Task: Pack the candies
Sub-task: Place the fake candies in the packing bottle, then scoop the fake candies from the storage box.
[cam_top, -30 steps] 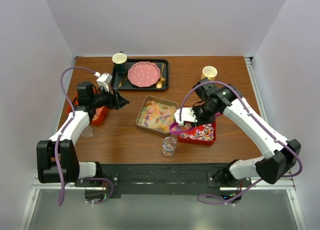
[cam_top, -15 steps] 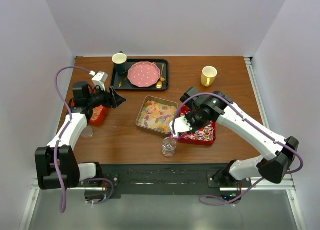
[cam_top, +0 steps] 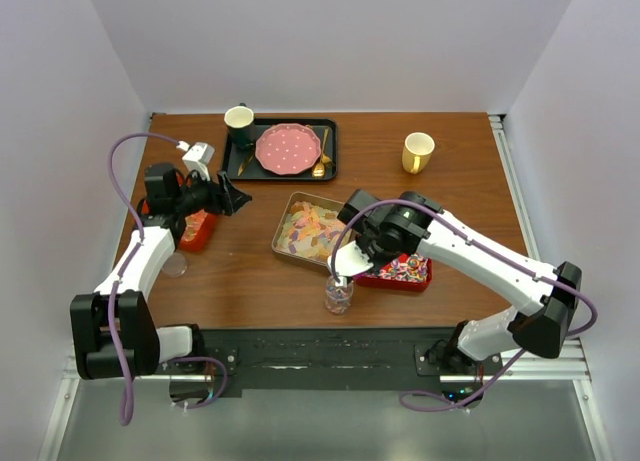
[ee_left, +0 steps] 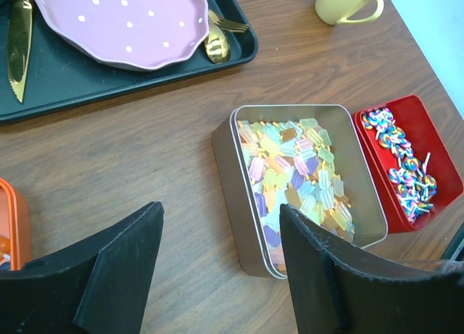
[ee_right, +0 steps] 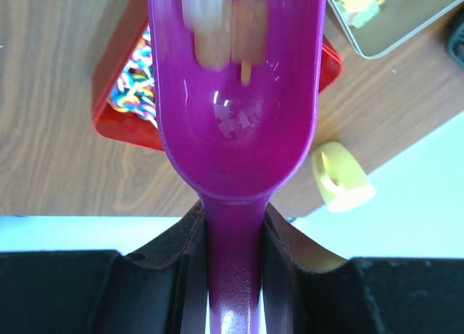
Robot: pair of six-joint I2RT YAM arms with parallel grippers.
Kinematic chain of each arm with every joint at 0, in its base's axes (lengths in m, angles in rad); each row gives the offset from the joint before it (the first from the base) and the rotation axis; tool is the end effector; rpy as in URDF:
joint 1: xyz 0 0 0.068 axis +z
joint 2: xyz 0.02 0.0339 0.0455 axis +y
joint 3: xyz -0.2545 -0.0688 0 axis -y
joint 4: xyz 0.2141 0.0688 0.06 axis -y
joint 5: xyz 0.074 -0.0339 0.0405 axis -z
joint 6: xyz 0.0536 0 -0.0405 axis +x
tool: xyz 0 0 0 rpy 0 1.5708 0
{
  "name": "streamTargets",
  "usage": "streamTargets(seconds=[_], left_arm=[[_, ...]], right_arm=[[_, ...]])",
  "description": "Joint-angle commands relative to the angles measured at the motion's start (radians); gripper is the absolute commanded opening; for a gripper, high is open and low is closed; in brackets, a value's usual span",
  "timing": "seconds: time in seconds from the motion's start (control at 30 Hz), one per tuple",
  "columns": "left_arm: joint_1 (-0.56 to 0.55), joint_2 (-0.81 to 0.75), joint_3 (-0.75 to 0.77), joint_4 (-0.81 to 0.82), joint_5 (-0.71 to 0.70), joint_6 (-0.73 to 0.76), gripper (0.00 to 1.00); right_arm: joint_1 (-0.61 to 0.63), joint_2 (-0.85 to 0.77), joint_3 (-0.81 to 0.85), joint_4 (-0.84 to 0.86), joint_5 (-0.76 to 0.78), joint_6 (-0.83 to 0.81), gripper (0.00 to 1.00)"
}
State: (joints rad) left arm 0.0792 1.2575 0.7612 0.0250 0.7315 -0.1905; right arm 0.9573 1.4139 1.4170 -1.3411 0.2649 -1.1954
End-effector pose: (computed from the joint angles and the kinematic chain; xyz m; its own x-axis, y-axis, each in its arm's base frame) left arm 0.2619 -0.0151 0.2547 -0.5456 -0.1847 -0.8174 0.4390 0.7679 -0.4665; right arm 0.1399 0.1744 0.3032 0.4964 -0.8546 0.1524 -0.7978 -0.5184 -0.3080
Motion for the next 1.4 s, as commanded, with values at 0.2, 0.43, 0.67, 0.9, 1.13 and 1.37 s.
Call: streamTargets(seconds=[0.2, 0.43, 0.67, 0.9, 1.13, 1.37], left_arm=[[0.013, 0.0, 0.003, 0.067, 0.045, -0.032, 0.7], [0.011, -0.017, -0.019, 0.113, 0.129, -0.095, 0.63], [-0.071, -0.035, -0.075, 0.382, 0.387, -0.321, 0.0], [-0.179, -0.01, -0.083, 0.438, 0.433, -0.383, 0.0], [-0.194, 0.051, -0.073, 0.38, 0.37, -0.339, 0.0], [-0.187, 0.057, -0.06, 0.264, 0.303, -0.215, 0.11]], right_arm=[[0.04, -0.033, 0.056, -0.243, 0.105, -0.006, 0.0], [0.012, -0.01, 0.135, -0.233, 0.048, 0.019, 0.0], [-0.111, 0.201, 0.356, -0.162, -0.138, 0.194, 0.0], [-0.111, 0.382, 0.511, -0.078, -0.232, 0.298, 0.0], [-0.075, 0.508, 0.839, -0.11, -0.37, 0.361, 0.0], [-0.078, 0.473, 0.877, -0.144, -0.4, 0.35, 0.0]])
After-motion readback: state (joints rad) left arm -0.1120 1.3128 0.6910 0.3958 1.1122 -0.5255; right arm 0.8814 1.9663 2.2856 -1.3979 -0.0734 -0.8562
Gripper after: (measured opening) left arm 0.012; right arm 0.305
